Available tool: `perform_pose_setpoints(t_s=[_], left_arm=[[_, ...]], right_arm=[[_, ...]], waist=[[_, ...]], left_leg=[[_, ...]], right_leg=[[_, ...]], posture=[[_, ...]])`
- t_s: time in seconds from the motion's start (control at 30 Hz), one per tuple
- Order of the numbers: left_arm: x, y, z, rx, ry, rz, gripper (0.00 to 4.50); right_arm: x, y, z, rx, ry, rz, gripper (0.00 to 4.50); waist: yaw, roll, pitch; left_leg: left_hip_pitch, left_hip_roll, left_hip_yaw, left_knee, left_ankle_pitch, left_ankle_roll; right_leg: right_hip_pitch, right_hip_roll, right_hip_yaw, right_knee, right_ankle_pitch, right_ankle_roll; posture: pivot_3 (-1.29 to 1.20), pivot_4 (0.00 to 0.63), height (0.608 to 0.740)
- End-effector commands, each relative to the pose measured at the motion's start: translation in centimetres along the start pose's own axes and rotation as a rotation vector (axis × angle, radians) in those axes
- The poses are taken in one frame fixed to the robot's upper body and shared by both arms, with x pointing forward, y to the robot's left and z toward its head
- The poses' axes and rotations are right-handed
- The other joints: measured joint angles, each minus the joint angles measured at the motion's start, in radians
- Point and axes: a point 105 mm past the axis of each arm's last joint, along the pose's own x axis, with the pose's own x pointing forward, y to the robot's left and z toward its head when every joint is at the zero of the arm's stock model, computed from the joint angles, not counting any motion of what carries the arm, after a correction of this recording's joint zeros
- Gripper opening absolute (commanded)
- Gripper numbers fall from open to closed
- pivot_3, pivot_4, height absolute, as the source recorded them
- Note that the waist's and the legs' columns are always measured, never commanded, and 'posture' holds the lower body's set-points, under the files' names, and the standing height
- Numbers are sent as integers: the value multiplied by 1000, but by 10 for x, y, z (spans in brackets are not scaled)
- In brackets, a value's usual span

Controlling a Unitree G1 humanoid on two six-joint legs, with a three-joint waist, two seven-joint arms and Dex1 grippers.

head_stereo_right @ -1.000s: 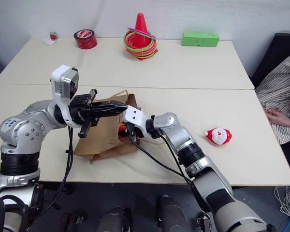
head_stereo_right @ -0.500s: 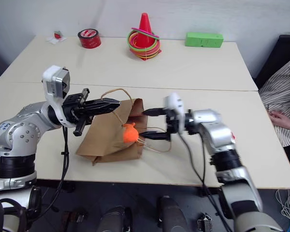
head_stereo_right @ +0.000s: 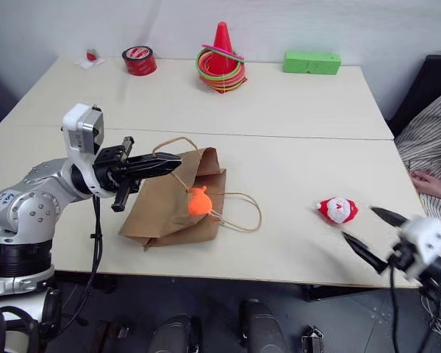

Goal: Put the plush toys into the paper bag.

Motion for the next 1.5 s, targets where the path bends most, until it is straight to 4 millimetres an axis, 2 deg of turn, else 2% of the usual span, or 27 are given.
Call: perform_pose_setpoints(t_s=[0.03,0.1,0.27,0.37,0.43,0.53,0.67,0.73,0.8,0.9,0.97,1.03,1.2,1.3,1.4,1.5], left_arm=[[-1,0,6,41,5,-11,0],[-1,1,6,38,7,-16,0],[4,-1,7,36,17,-50,0],[3,-3,10,39,20,-55,0],[2,-3,13,42,19,-51,0],[-10,-10,17,41,46,-52,0],[-30,-16,21,36,102,-26,0],[-39,-16,24,49,119,6,0],[-49,-15,27,72,128,48,0],[-58,-14,32,91,125,96,0],[-64,-16,34,89,123,104,0],[-67,-17,35,81,115,107,0],[-63,-13,37,90,95,114,0],[-58,-14,37,78,89,90,0],[-55,-17,37,56,92,68,0],[-56,-21,35,35,103,61,0]], right_arm=[[2,2,14,-85,-12,-6,4445],[11,2,15,-101,5,1,4445],[59,-8,20,-152,83,103,4445],[84,-14,14,-139,146,149,4445],[92,-13,9,-132,181,197,4445],[109,-21,0,-131,225,191,3830],[110,-22,-8,-144,298,257,2426],[108,-22,-6,-147,303,290,1738],[110,-15,6,-145,264,361,1162],[123,7,40,-121,133,483,614],[143,50,83,-108,-43,655,582],[160,84,112,-110,-141,758,582],[194,155,151,-95,-237,917,582],[208,192,160,-89,-237,982,582],[228,209,168,-84,-258,927,582],[244,216,180,-61,-295,858,582]], waist=[[-17,0,0],[-22,0,0],[-26,0,0],[-16,0,1],[-10,0,1],[-5,0,1],[-11,0,1],[-12,0,1],[-11,0,1],[-12,0,1],[-23,0,1],[-42,-1,1],[-37,0,1],[-28,-1,1],[-21,-1,1],[-19,-1,1]], left_leg=[[0,1,0,-1,0,0],[4,0,1,-3,-1,-1],[11,-1,1,-6,1,-2],[12,-1,1,-9,1,-3],[12,0,1,-10,1,-3],[10,0,1,-10,1,-3],[9,0,1,-10,0,-2],[10,-1,1,-9,0,-2],[11,-1,1,-9,0,-2],[11,-1,1,-9,1,-2],[11,-1,1,-9,1,-2],[13,0,1,-10,1,-4],[10,1,-3,-11,2,-6],[-5,0,-4,-5,2,-5],[-11,1,-5,3,-1,-1],[-14,0,-5,6,-2,1]], right_leg=[[4,1,0,0,0,0],[8,0,1,-2,-1,0],[8,0,3,-1,-1,0],[8,1,3,-2,-1,-1],[7,1,3,-2,-3,-1],[6,1,2,-3,-5,-1],[4,0,3,-3,-5,0],[6,0,3,-3,-5,0],[7,0,2,-3,-5,0],[7,0,2,-2,-5,0],[6,0,2,-2,-5,0],[6,1,3,0,-4,-1],[3,1,1,2,-6,-4],[-11,-1,-1,5,-6,-4],[-13,-2,-3,6,-5,-3],[-14,-4,-4,5,-4,-1]], posture=[[0,150,740],[0,150,740],[0,150,740],[0,150,740],[0,150,740],[0,150,740],[0,150,740],[0,150,740],[0,150,740],[0,150,740],[0,150,740],[0,150,740],[0,150,740],[0,150,740],[0,150,740],[0,150,740]])
